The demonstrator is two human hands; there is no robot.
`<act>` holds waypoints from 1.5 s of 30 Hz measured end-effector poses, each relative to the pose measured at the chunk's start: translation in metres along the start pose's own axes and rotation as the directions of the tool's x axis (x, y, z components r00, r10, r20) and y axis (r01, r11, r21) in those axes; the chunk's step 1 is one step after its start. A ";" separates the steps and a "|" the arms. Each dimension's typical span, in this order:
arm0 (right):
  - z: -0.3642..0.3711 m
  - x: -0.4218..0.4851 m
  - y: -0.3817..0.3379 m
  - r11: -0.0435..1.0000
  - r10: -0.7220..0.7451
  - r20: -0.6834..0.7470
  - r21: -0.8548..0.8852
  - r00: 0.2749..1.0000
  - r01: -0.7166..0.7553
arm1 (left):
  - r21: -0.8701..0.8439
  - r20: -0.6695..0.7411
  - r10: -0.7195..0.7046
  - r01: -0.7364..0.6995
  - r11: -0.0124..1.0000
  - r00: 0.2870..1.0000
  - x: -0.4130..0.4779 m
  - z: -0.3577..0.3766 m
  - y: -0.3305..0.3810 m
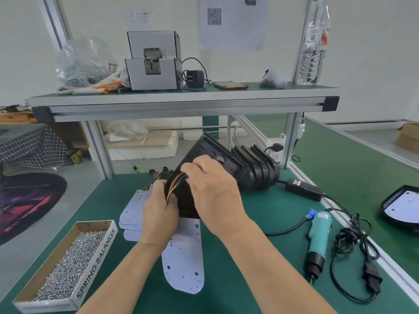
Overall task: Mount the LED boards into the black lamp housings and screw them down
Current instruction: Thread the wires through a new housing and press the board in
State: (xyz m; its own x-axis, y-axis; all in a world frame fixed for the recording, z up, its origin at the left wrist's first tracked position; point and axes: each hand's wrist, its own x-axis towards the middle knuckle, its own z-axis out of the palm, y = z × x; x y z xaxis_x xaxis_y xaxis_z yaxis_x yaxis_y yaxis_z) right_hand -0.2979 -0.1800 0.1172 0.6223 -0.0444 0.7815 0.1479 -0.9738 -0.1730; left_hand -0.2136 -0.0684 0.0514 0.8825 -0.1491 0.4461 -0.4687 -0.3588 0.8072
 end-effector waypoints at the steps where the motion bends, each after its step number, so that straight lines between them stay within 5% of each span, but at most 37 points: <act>1: 0.000 -0.002 0.006 1.000 0.008 -0.008 0.017 1.000 -0.008 | -0.009 0.032 -0.016 0.017 1.000 0.999 0.000 -0.001 0.001; 5: 0.006 -0.016 0.024 0.994 0.062 -0.066 0.095 0.996 -0.056 | -0.019 0.222 0.037 -0.033 0.999 0.974 -0.002 -0.010 0.006; 12: 0.016 -0.025 0.035 0.983 0.087 -0.167 0.172 0.982 -0.058 | -0.198 0.524 0.242 -0.160 0.967 0.817 -0.003 -0.016 0.016; 17: 0.014 -0.022 0.040 0.978 0.091 -0.215 0.204 0.972 -0.047 | -0.357 0.512 0.274 -0.088 0.930 0.814 0.001 -0.017 0.018; 22: 0.007 -0.020 0.045 0.952 0.203 -0.240 0.277 0.949 -0.133 | -0.164 0.408 0.302 -0.256 0.953 0.862 0.003 -0.022 0.020; 28: -0.002 -0.013 0.057 0.952 0.278 -0.356 0.225 0.893 -0.206 | -0.001 0.444 0.284 -0.316 0.949 0.850 -0.001 -0.025 0.017; 34: -0.004 -0.016 0.062 0.970 0.230 -0.363 0.010 0.903 -0.243 | -0.100 0.364 0.188 -0.162 0.982 0.912 -0.011 -0.014 0.008; 41: -0.007 -0.010 0.072 0.979 0.184 -0.349 -0.021 0.919 -0.204 | -0.178 0.382 0.152 -0.088 0.980 0.912 -0.028 -0.009 0.006; 43: -0.013 -0.006 0.075 0.956 0.292 -0.269 0.113 0.918 -0.271 | -0.201 0.400 0.164 -0.088 0.976 0.902 -0.025 -0.012 0.010; 45: -0.023 0.003 0.081 0.859 0.426 -0.017 0.320 0.905 -0.398 | -0.204 0.414 0.183 -0.105 0.973 0.892 -0.021 -0.017 0.013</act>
State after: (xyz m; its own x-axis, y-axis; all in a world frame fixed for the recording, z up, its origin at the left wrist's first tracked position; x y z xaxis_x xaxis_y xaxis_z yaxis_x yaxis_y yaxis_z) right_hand -0.3016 -0.2642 0.1190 0.6132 -0.4583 0.6434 0.1253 -0.7477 -0.6521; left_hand -0.2389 -0.0541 0.0590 0.7172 -0.5804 0.3857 -0.5573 -0.1453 0.8175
